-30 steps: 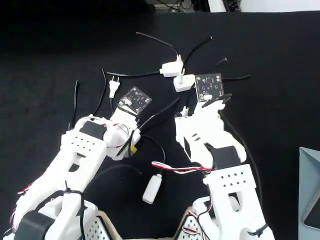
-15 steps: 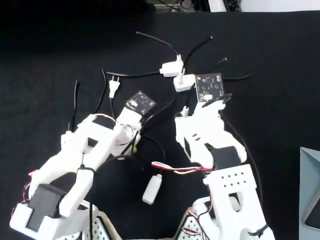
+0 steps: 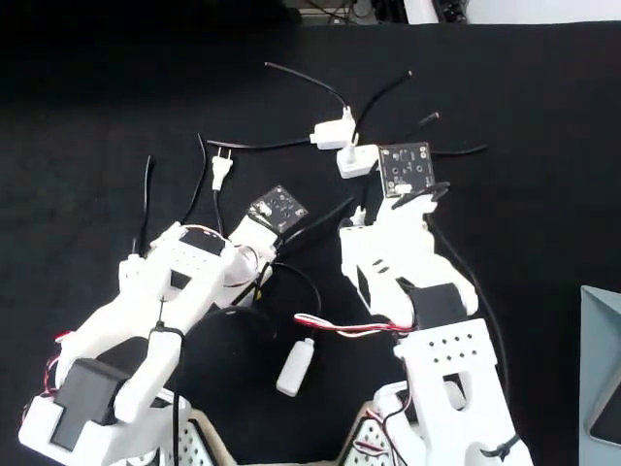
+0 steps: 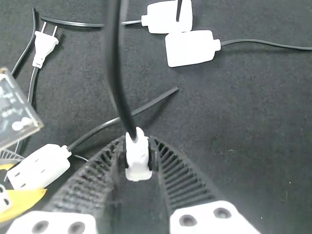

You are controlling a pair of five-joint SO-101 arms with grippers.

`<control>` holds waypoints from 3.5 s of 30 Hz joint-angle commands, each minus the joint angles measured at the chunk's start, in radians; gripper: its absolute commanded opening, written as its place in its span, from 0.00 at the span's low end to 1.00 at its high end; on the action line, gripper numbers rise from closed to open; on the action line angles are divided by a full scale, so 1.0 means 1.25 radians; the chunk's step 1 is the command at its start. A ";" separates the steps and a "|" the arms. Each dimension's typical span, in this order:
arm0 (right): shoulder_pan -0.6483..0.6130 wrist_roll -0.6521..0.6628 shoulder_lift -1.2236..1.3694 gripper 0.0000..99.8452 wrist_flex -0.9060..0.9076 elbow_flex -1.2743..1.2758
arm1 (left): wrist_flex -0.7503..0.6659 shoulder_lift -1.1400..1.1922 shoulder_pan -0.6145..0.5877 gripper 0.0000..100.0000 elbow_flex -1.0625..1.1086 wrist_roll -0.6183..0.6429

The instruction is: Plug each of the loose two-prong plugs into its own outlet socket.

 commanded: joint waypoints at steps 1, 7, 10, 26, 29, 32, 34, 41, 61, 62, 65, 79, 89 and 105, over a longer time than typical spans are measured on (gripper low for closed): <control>0.006 0.007 0.004 0.01 -0.014 -0.042 | 0.059 -0.031 0.002 0.09 0.003 -0.015; 0.006 0.007 0.007 0.01 -0.014 -0.042 | 0.088 -0.173 -0.039 0.22 0.017 -0.009; 0.006 0.007 0.007 0.01 -0.014 -0.042 | 0.098 -0.268 -0.052 0.22 0.031 -0.009; -0.025 0.007 0.006 0.01 -0.012 -0.041 | 0.187 -0.694 -0.289 0.22 0.094 0.099; -0.070 0.004 0.008 0.01 -0.012 -0.040 | 0.184 -0.746 -0.312 0.22 0.144 0.099; -0.101 0.000 0.009 0.01 -0.011 -0.039 | 0.183 -0.794 -0.336 0.22 0.190 0.099; -0.122 0.000 0.009 0.01 -0.012 -0.029 | 0.183 -0.821 -0.349 0.22 0.217 0.101; -0.230 -0.001 0.010 0.01 -0.014 -0.014 | 0.180 -0.916 -0.382 0.22 0.295 0.177; -0.507 -0.041 0.106 0.01 -0.260 0.088 | 0.126 -1.045 -0.463 0.22 0.425 0.217; -0.516 -0.039 0.139 0.01 -0.269 0.079 | 0.126 -1.045 -0.463 0.22 0.425 0.217; -0.534 -0.039 0.234 0.01 -0.307 0.057 | 0.126 -1.045 -0.463 0.22 0.425 0.217; -0.529 -0.034 0.337 0.01 -0.476 0.071 | 0.126 -1.045 -0.463 0.22 0.427 0.214; -0.486 -0.033 0.337 0.01 -0.586 0.142 | 0.129 -1.045 -0.463 0.22 0.427 0.214; -0.481 0.017 0.473 0.01 -0.636 0.147 | 0.130 -1.045 -0.463 0.22 0.428 0.214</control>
